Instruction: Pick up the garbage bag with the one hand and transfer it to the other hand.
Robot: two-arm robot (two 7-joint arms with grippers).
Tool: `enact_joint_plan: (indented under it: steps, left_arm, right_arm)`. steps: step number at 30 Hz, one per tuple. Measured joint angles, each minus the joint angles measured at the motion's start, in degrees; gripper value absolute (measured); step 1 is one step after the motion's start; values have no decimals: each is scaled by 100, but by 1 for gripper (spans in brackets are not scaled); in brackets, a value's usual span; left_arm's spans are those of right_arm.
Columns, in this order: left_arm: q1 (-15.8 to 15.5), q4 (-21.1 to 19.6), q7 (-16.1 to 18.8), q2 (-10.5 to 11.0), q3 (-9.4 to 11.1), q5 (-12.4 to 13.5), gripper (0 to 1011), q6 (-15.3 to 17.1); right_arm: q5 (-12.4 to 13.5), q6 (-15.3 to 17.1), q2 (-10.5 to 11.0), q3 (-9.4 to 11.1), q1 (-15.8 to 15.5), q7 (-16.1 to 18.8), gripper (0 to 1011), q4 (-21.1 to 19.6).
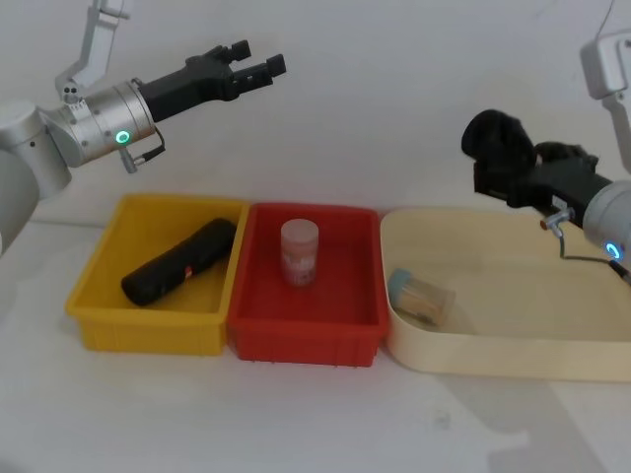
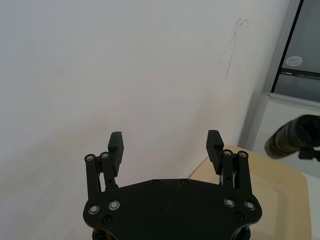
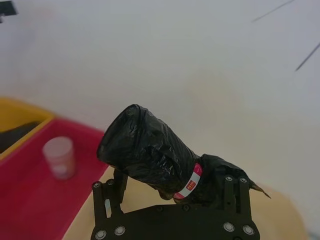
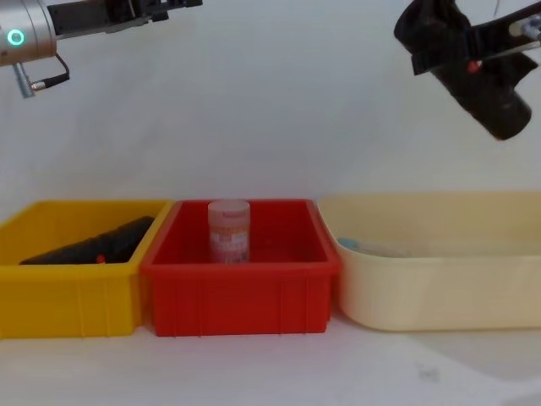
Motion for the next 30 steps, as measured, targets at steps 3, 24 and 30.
enact_joint_plan:
  steps: [3, 24, 30]
  left_arm:
    - [0, 0, 0, 0, 0, 0, 1001, 0]
    - [0, 0, 0, 0, 0, 0, 1001, 0]
    - [0, 0, 0, 0, 0, 0, 1001, 0]
  right_arm:
    - [40, 166, 45, -16, -7, 103, 1001, -79]
    - [-472, -162, 671, -795, 418, 676, 1001, 118]
    - [-772, -580, 828, -1090, 663, 813, 1002, 364]
